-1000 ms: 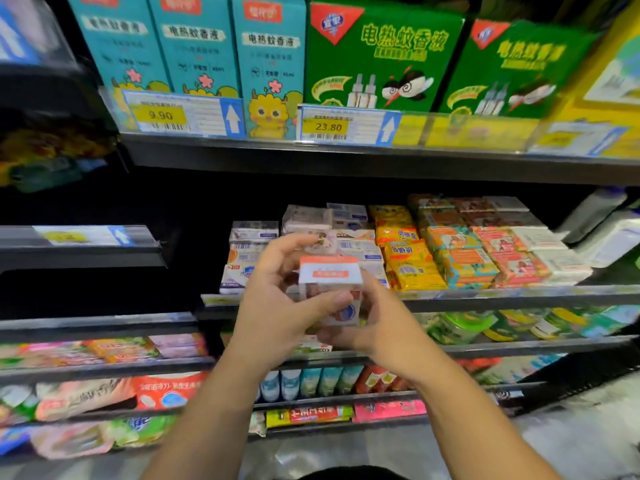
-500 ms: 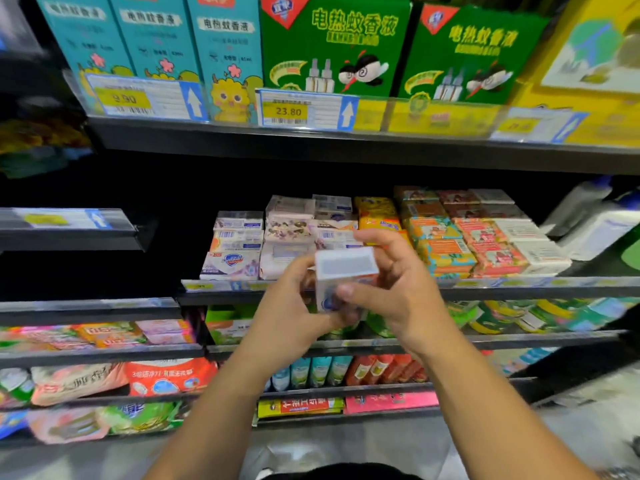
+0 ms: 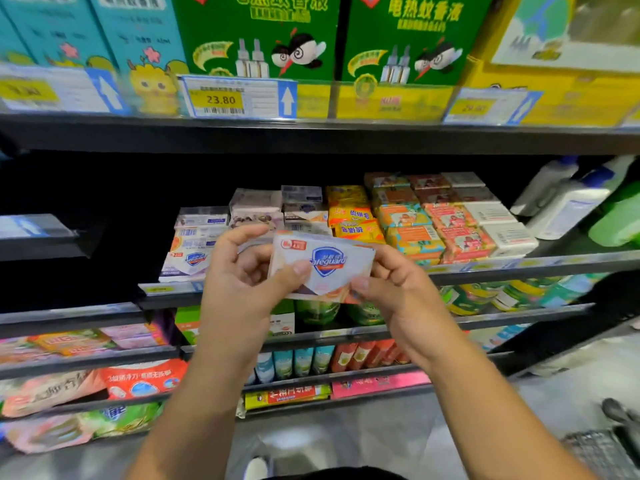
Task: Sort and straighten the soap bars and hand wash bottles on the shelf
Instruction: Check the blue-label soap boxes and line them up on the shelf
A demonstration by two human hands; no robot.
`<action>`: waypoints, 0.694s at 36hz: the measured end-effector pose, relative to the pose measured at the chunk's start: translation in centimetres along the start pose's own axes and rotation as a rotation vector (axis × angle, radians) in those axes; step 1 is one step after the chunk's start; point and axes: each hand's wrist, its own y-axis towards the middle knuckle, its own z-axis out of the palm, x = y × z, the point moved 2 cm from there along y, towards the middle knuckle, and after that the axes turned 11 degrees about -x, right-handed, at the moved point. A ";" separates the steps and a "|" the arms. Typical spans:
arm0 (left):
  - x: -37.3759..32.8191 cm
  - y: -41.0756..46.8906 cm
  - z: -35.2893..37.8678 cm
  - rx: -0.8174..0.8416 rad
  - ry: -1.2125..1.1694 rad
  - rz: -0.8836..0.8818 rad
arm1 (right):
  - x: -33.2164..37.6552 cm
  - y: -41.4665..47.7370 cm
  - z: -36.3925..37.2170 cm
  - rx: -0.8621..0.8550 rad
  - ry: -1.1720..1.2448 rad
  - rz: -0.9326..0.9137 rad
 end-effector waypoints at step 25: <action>0.0 7.7 -7.0 0.063 0.450 0.060 | -1.0 6.5 9.7 0.049 -0.030 0.305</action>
